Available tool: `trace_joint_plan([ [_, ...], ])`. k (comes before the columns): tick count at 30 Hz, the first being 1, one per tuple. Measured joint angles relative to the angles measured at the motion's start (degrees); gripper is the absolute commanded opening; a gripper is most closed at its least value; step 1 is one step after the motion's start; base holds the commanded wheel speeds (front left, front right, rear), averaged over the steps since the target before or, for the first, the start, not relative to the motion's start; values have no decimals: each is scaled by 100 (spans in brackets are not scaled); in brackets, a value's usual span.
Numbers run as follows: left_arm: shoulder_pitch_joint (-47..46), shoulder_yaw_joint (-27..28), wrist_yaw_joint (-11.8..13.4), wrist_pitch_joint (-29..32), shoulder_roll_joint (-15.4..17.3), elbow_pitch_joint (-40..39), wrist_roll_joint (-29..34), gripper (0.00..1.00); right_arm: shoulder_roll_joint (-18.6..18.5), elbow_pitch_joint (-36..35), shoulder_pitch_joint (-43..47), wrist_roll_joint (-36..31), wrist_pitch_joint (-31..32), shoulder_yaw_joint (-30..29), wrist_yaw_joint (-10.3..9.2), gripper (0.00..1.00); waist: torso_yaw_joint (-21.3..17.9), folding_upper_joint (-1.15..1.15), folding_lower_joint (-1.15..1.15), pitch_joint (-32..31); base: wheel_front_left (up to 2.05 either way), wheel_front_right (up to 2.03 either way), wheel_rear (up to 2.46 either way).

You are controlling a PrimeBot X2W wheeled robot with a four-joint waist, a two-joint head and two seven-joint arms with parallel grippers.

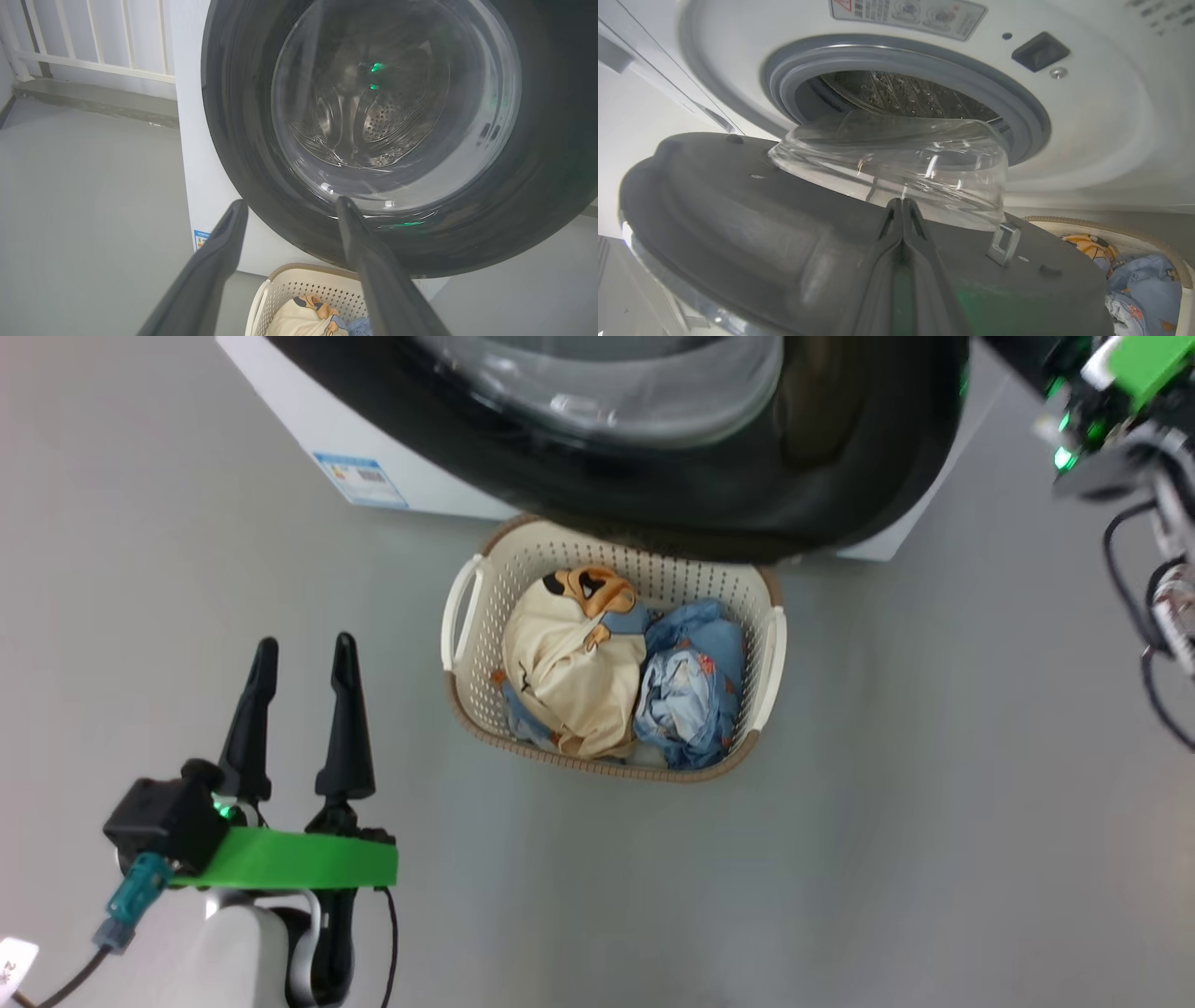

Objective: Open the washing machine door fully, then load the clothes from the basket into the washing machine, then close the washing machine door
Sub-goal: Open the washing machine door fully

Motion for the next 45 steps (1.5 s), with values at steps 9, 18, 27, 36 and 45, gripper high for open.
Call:
trace_joint_plan([
  [9, 386, 111, -44, 0, 3, 111, 192, 100, 404, -293, 902, 115, 226, 158, 0, 0, -30, 0, -1, -648, 0, 0, 0],
  [18, 705, 152, -52, 0, 9, 237, 222, 100, 420, -456, 1591, 152, 361, 143, 0, 0, 92, 0, -1, -1151, 0, 0, 0],
  [27, 833, 162, -52, 0, 14, 355, 240, 100, 520, -564, 2174, 200, 533, 135, 0, 0, 377, 0, 0, -1517, 0, 0, 0],
  [36, 990, 165, -53, 1, 54, 491, 280, 100, 656, -664, 2637, 208, 630, 98, 0, 0, 675, 0, 0, -1812, 0, 0, 0],
  [45, 1004, 151, -60, 1, 98, 582, 280, 100, 794, -727, 2931, 209, 773, 29, 0, 0, 1015, 0, 1, -1962, 0, 0, 0],
])
